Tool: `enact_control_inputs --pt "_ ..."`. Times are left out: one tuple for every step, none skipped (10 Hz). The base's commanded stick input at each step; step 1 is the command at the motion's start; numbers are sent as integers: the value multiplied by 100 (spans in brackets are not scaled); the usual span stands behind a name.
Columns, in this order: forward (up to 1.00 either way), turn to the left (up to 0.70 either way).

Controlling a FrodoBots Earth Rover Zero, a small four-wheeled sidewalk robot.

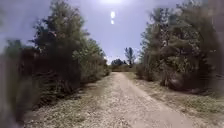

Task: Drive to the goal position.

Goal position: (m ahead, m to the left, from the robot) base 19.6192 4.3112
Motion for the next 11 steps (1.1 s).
enact_control_inputs --pt "70 0" --pt "70 -1" --pt "70 -2" --pt "70 -23" --pt "70 -35" --pt "70 -35" --pt "70 -20" --pt "70 -5" --pt "70 0" --pt "70 0" --pt "70 0"
